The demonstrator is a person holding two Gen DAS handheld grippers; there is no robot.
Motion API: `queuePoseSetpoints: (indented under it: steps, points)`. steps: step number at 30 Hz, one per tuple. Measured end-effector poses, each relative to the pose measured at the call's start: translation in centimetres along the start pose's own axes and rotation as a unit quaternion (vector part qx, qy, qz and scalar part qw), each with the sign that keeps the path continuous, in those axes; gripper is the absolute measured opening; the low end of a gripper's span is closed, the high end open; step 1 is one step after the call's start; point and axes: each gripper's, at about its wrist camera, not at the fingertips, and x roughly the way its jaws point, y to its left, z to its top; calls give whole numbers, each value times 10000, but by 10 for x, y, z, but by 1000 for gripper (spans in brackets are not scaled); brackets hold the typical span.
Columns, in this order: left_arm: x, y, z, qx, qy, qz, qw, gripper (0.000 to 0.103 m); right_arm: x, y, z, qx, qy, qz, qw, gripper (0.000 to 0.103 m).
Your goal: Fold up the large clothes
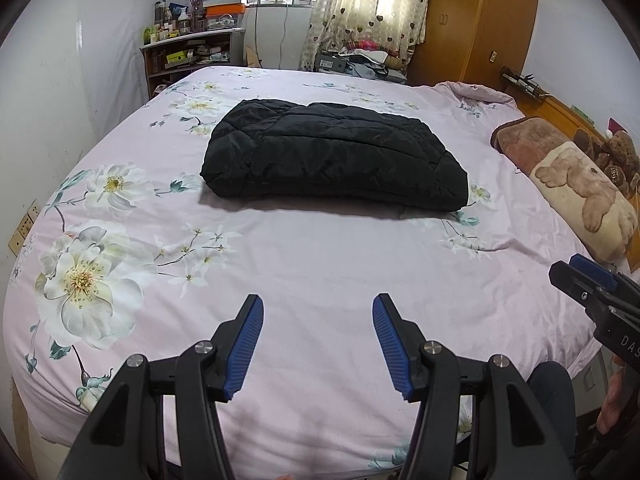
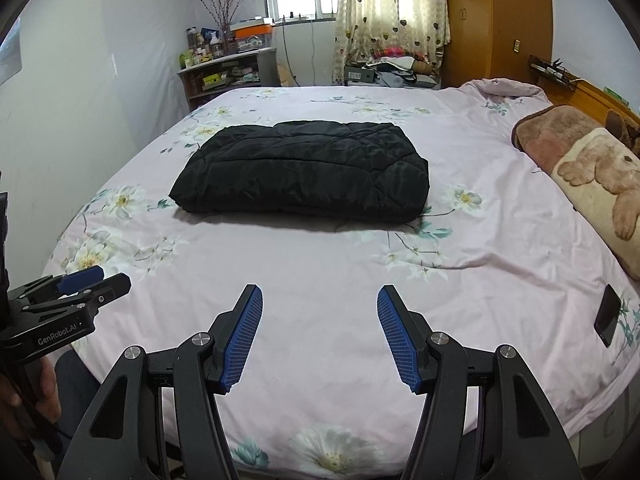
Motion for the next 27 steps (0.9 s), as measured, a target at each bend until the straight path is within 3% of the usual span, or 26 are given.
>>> queuePoseSetpoints:
  steps: [27]
  points:
    - [-2,-3,-2,-38,19,17,10000,59,1,-2,-3,-23,52,-20,10000,60]
